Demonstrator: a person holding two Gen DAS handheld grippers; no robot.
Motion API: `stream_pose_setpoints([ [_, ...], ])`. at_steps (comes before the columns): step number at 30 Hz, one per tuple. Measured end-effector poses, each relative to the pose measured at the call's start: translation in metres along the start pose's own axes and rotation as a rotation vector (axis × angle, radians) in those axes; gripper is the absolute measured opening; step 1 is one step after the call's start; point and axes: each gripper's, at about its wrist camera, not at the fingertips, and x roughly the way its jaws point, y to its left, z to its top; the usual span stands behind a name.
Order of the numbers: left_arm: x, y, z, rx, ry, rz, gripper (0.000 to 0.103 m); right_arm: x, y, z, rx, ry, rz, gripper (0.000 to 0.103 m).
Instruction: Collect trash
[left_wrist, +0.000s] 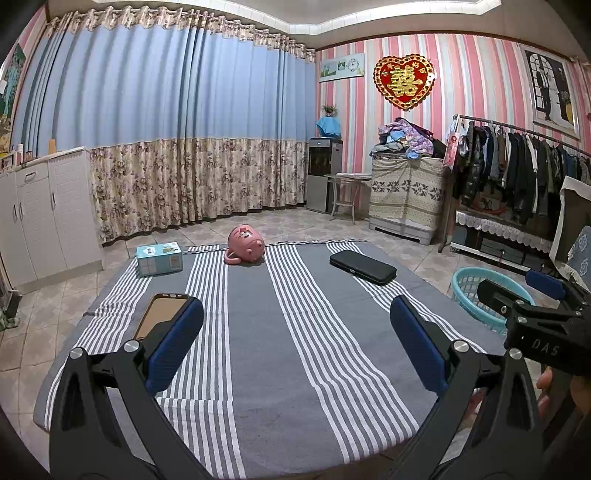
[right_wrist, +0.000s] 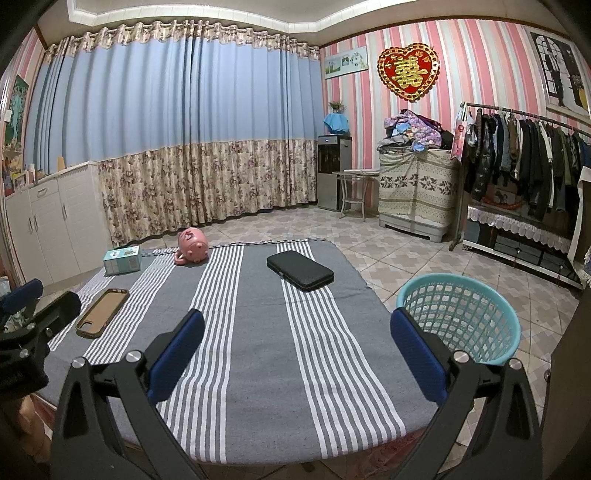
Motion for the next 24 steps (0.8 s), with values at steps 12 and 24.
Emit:
stream_pose_setpoints([
  [12, -0.0012, 0.0010, 0.0012, -0.001, -0.001, 0.001, 0.098, -0.0017, 0.0012, -0.0002, -0.003, 0.002, 0.000, 0.098],
  [24, -0.0024, 0.0026, 0.0031, 0.000, -0.002, -0.002, 0.098, -0.0003, 0.0030, -0.0010, 0.000, 0.005, 0.002, 0.098],
])
